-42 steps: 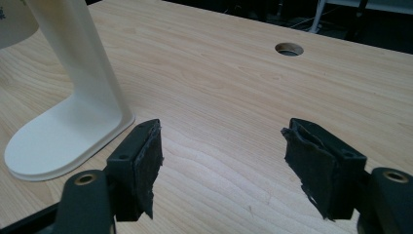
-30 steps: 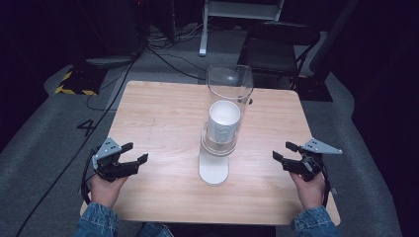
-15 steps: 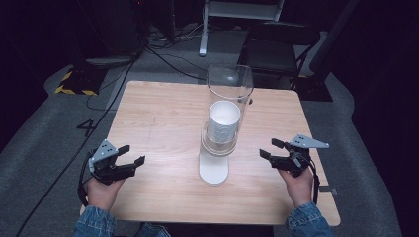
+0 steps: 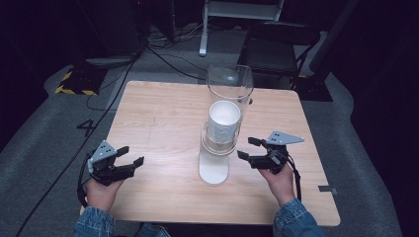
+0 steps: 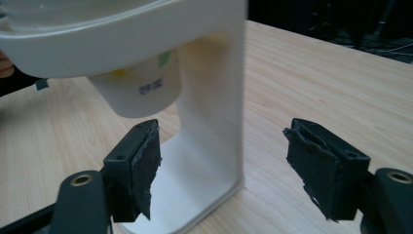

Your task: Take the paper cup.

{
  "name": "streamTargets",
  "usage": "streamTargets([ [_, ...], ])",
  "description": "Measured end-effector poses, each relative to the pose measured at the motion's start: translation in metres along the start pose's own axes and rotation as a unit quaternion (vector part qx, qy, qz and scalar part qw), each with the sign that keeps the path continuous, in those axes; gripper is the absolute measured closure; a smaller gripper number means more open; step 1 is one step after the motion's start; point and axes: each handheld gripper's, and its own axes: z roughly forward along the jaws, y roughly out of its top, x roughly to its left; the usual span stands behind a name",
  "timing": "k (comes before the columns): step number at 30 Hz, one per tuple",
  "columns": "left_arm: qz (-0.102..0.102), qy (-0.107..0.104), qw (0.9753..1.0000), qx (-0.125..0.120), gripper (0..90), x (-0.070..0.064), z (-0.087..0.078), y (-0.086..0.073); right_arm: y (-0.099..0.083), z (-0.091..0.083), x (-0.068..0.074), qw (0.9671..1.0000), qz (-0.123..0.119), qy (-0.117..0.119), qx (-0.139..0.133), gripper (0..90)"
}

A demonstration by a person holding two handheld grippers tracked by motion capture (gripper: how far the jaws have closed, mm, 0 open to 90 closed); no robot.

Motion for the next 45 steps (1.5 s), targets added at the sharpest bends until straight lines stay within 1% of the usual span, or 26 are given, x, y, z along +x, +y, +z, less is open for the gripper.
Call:
streamTargets([
  [3, -0.001, -0.007, 1.0000, 0.002, 28.3, 0.000, 0.001, 0.000, 0.001, 0.012, 0.007, 0.9998, -0.010, 0.013, 0.010, 28.4],
  [4, -0.006, -0.006, 1.0000, 0.002, 28.4, 0.000, 0.002, -0.001, 0.001, 0.015, 0.010, 0.9997, -0.013, 0.017, 0.011, 28.3],
  [8, -0.002, -0.007, 1.0000, 0.004, 28.3, 0.001, 0.003, -0.001, 0.005, 0.026, 0.018, 0.9992, -0.019, 0.035, 0.000, 27.2],
  [9, -0.002, -0.007, 1.0000, 0.004, 28.4, 0.001, 0.003, -0.001, 0.005, 0.026, 0.018, 0.9992, -0.019, 0.035, 0.000, 27.2],
  [10, -0.002, -0.007, 1.0000, 0.004, 28.4, 0.001, 0.003, -0.001, 0.007, 0.032, 0.024, 0.9986, -0.029, 0.044, -0.002, 26.2],
  [12, -0.002, -0.007, 1.0000, 0.004, 28.3, 0.001, 0.003, -0.001, 0.008, 0.034, 0.026, 0.9984, -0.033, 0.046, -0.001, 26.2],
  [13, -0.003, -0.007, 1.0000, 0.004, 28.3, 0.001, 0.003, -0.002, 0.009, 0.040, 0.031, 0.9977, -0.043, 0.052, -0.001, 26.1],
  [15, -0.004, -0.007, 1.0000, 0.005, 28.3, 0.002, 0.003, -0.002, 0.010, 0.044, 0.035, 0.9975, -0.044, 0.055, -0.006, 26.1],
  [21, -0.005, -0.008, 0.9999, 0.007, 28.3, 0.002, 0.003, -0.003, 0.012, 0.051, 0.035, 0.9977, -0.033, 0.057, -0.014, 28.3],
  [24, -0.002, -0.008, 0.9999, 0.009, 28.3, 0.002, 0.004, -0.003, 0.013, 0.053, 0.035, 0.9974, -0.027, 0.063, -0.022, 28.6],
  [28, -0.005, -0.008, 0.9999, 0.008, 28.3, 0.001, 0.005, -0.003, 0.014, 0.055, 0.035, 0.9973, -0.021, 0.061, -0.035, 30.2],
  [29, -0.003, -0.007, 0.9999, 0.008, 28.3, 0.001, 0.005, -0.003, 0.014, 0.055, 0.034, 0.9971, -0.015, 0.065, -0.038, 29.9],
  [30, -0.005, -0.007, 0.9999, 0.008, 28.3, 0.001, 0.005, -0.003, 0.014, 0.056, 0.033, 0.9968, -0.009, 0.069, -0.040, 29.9],
  [32, -0.003, -0.007, 0.9999, 0.008, 28.3, 0.001, 0.005, -0.003, 0.014, 0.056, 0.033, 0.9968, -0.008, 0.069, -0.041, 30.6],
  [36, -0.003, -0.008, 0.9999, 0.009, 28.3, 0.001, 0.005, -0.003, 0.014, 0.056, 0.034, 0.9970, -0.014, 0.065, -0.039, 31.9],
  [39, -0.002, -0.007, 0.9999, 0.009, 28.3, 0.001, 0.005, -0.003, 0.014, 0.055, 0.036, 0.9976, -0.024, 0.056, -0.033, 33.7],
  [40, -0.003, -0.007, 0.9999, 0.009, 28.4, 0.001, 0.005, -0.003, 0.014, 0.056, 0.037, 0.9975, -0.028, 0.057, -0.030, 34.2],
  [45, -0.003, -0.006, 0.9999, 0.008, 28.4, 0.001, 0.005, -0.003, 0.013, 0.056, 0.037, 0.9975, -0.028, 0.058, -0.029, 34.6],
])
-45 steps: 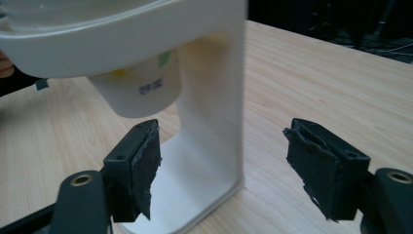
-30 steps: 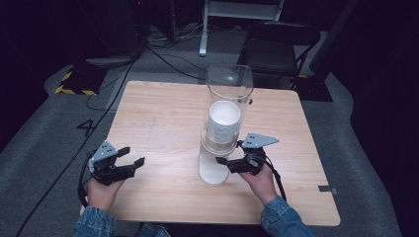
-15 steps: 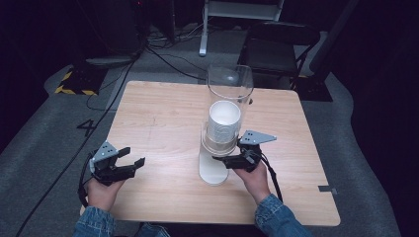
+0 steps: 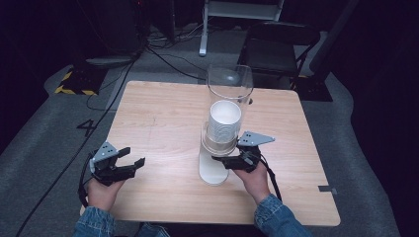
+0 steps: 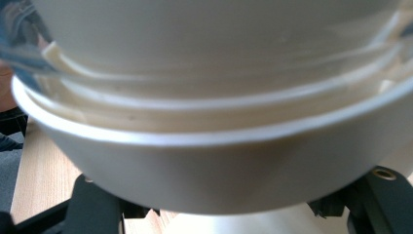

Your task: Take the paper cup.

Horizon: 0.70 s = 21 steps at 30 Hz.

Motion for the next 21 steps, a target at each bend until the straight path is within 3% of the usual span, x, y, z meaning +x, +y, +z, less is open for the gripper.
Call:
streamTargets([
  [4, 0.004, 0.000, 1.0000, 0.000, 28.4, 0.001, -0.001, 0.000, -0.001, 0.000, 0.000, 1.0000, -0.002, 0.000, 0.001, 34.8],
  [6, 0.004, 0.000, 1.0000, 0.000, 28.4, 0.001, -0.001, 0.000, -0.004, 0.004, 0.000, 0.9996, -0.005, -0.008, 0.028, 35.1],
  [8, 0.005, 0.000, 1.0000, 0.001, 28.4, 0.001, -0.001, 0.000, -0.009, 0.007, -0.001, 0.9995, 0.003, -0.002, 0.031, 35.1],
  [21, 0.001, 0.001, 1.0000, -0.001, 28.4, 0.001, -0.002, 0.000, -0.013, 0.007, -0.001, 0.9995, -0.005, -0.008, 0.029, 35.0],
])
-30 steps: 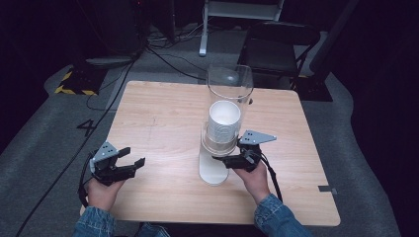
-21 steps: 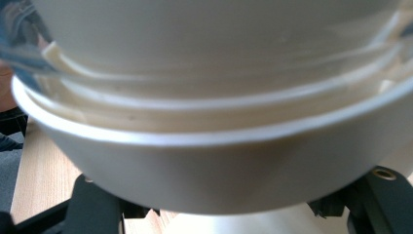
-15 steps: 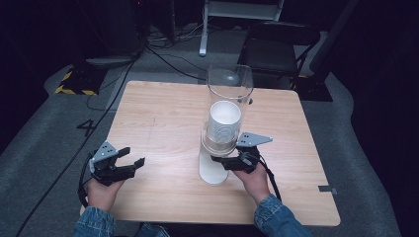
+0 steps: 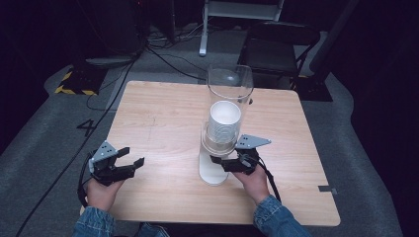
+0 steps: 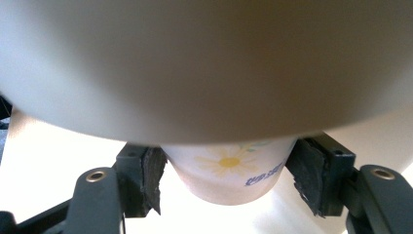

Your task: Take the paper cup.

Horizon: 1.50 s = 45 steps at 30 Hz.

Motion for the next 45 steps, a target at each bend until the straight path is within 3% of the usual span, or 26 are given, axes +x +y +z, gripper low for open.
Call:
streamTargets([
  [7, -0.001, 0.000, 1.0000, -0.001, 28.3, 0.0002, 0.0001, -0.0001, -0.0012, -0.0012, -0.0006, 1.0000, -0.001, 0.006, -0.002, 33.7],
  [11, -0.002, -0.001, 1.0000, 0.000, 28.3, 0.0004, 0.0007, -0.0003, 0.0003, -0.0021, -0.0010, 0.9999, 0.003, 0.001, -0.014, 22.6],
  [20, 0.000, -0.001, 1.0000, 0.004, 28.3, -0.0006, 0.0024, -0.0007, 0.0071, -0.0056, 0.0001, 0.9993, 0.006, 0.011, -0.036, 23.8],
  [21, 0.000, -0.001, 1.0000, 0.004, 28.3, -0.0005, 0.0026, -0.0008, 0.0087, -0.0067, 0.0009, 0.9990, 0.006, 0.012, -0.042, 29.3],
  [31, 0.000, -0.001, 1.0000, 0.001, 28.3, 0.0002, 0.0016, -0.0009, 0.0085, -0.0083, 0.0027, 0.9995, -0.007, 0.005, -0.031, 33.1],
  [45, -0.003, -0.001, 1.0000, 0.001, 28.3, 0.0004, 0.0014, -0.0010, 0.0068, -0.0094, 0.0040, 0.9996, -0.007, 0.006, -0.028, 33.9],
])
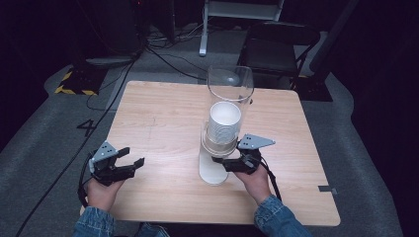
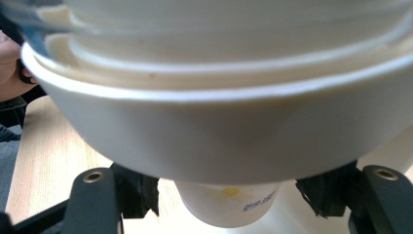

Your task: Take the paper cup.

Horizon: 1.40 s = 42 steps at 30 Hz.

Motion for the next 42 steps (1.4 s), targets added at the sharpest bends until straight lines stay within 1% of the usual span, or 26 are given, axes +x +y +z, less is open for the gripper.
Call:
streamTargets([
  [2, -0.001, 0.000, 1.0000, 0.000, 28.3, 0.0000, -0.0001, 0.0000, -0.0009, 0.0000, 0.0000, 1.0000, 0.001, 0.001, -0.002, 34.1],
  [5, -0.002, 0.000, 1.0000, -0.001, 28.3, 0.0001, -0.0003, -0.0001, -0.0015, -0.0005, 0.0001, 1.0000, 0.007, 0.005, 0.003, 34.4],
  [15, -0.001, 0.001, 1.0000, -0.001, 28.3, 0.0003, -0.0006, -0.0001, -0.0027, -0.0009, 0.0010, 1.0000, 0.005, 0.004, 0.000, 34.4],
  [16, -0.001, 0.001, 1.0000, -0.001, 28.3, 0.0002, -0.0007, -0.0001, -0.0027, -0.0006, 0.0002, 1.0000, 0.001, 0.004, -0.001, 34.5],
  [29, 0.002, 0.001, 1.0000, 0.000, 28.3, -0.0002, 0.0003, 0.0000, -0.0042, 0.0009, -0.0002, 1.0000, 0.002, 0.003, -0.006, 34.5],
  [36, 0.001, 0.001, 1.0000, -0.001, 28.3, -0.0002, 0.0004, 0.0000, -0.0046, 0.0024, -0.0012, 1.0000, -0.003, 0.004, -0.007, 34.4],
  [42, -0.002, 0.001, 1.0000, -0.002, 28.3, 0.0000, -0.0005, -0.0001, -0.0063, 0.0057, -0.0015, 0.9999, -0.015, 0.001, -0.008, 34.3],
])
